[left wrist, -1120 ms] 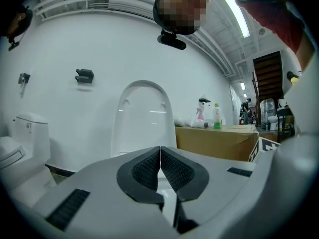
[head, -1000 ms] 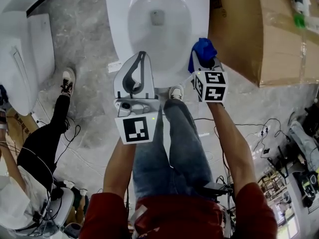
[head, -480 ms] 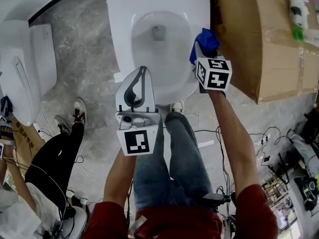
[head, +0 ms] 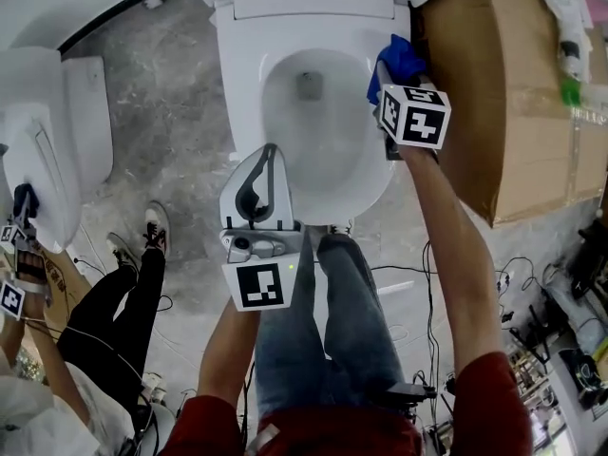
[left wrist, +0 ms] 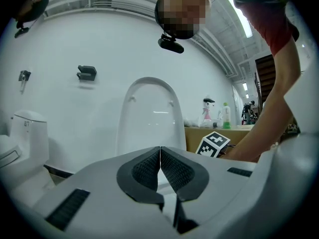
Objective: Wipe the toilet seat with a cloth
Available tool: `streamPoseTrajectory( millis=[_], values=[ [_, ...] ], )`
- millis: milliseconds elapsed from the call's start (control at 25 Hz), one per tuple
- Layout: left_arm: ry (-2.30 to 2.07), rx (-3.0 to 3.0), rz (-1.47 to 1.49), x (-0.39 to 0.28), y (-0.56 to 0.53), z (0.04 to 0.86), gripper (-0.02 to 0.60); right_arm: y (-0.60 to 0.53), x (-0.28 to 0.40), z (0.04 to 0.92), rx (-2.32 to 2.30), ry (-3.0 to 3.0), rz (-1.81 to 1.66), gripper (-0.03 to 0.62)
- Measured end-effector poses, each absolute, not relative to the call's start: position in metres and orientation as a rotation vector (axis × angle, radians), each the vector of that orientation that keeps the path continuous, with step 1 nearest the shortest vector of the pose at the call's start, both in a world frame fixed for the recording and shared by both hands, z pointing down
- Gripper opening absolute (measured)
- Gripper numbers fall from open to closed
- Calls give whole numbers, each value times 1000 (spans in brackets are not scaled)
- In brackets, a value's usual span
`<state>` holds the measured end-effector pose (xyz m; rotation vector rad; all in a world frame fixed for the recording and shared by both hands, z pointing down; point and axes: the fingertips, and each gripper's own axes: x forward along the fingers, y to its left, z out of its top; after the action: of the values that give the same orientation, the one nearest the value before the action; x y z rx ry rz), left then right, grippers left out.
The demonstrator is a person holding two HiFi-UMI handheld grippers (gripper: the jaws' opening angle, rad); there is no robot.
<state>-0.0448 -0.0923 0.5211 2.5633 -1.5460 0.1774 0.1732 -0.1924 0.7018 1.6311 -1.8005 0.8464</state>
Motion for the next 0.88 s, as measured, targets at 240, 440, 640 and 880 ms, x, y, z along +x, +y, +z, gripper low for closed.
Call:
streamPoseTrajectory(
  millis=[240, 440, 640, 880],
  values=[
    [-1546, 2557, 172, -49, -106, 524, 18, -230, 174, 698, 1635, -1808, 813, 57],
    [-1551, 2549, 165, -57, -116, 524, 18, -255, 167, 696, 1649, -1808, 799, 57],
    [-1577, 2529, 162, -70, -120, 525, 18, -271, 142, 696, 1642, -1833, 801, 57],
    [-1617, 2488, 170, -94, -122, 530, 18, -287, 88, 696, 1531, -1893, 697, 57]
  ],
)
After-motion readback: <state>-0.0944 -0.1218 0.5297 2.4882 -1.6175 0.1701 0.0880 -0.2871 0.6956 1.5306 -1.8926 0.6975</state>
